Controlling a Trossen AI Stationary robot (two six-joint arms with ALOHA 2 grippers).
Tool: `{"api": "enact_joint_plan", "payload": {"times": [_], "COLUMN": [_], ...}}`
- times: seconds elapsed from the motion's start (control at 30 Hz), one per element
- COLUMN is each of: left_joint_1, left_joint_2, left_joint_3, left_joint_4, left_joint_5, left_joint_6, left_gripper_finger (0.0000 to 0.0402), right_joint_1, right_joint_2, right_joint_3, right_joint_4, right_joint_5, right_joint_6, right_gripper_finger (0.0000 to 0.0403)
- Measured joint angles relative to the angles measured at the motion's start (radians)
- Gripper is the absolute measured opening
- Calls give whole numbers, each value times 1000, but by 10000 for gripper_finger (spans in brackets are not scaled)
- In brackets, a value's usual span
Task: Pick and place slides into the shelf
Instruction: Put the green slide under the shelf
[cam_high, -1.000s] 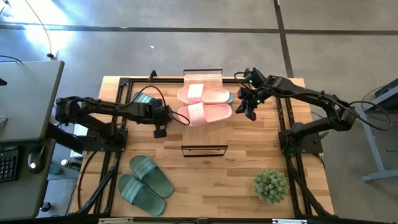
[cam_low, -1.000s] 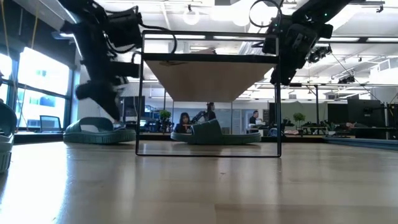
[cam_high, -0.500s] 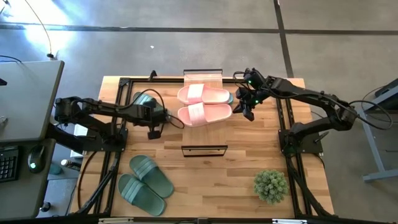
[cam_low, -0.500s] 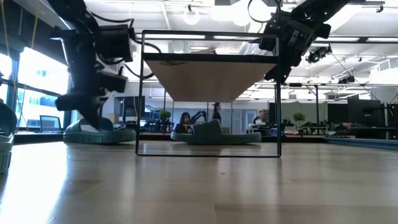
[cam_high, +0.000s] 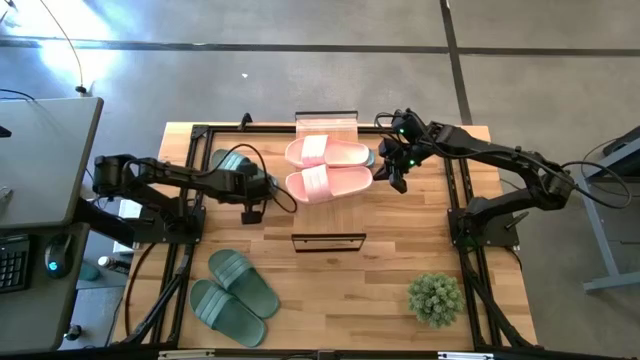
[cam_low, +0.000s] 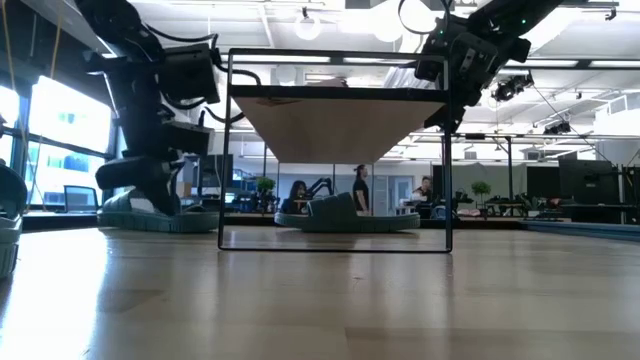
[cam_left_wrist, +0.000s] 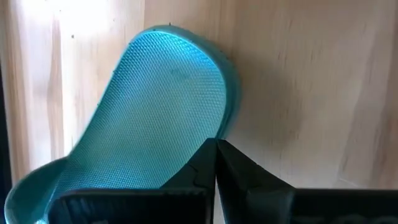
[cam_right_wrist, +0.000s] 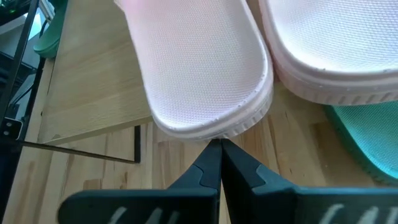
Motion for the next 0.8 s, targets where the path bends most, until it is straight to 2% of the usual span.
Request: {"api": "enact_joint_plan", "payload": {"times": [0.27,0.53,0.8], "left_joint_1": [-1,0,-1], "left_joint_2": [30,45,32], "left_joint_3": [-1,-2,-1], "left_joint_4": [55,179,140], "left_joint_5": [-47,-60,-52], "left_joint_6": [-4,-4,-24], "left_gripper_finger": [0,0,1], "right_joint_1": [0,0,0], "right_joint_2": [0,0,0], "right_joint_3": [0,0,0], "right_joint_4": [2,6,0], "right_joint_5": [4,4,12], "right_joint_6": [2,-2,12], "right_gripper_finger": [0,0,0]}}
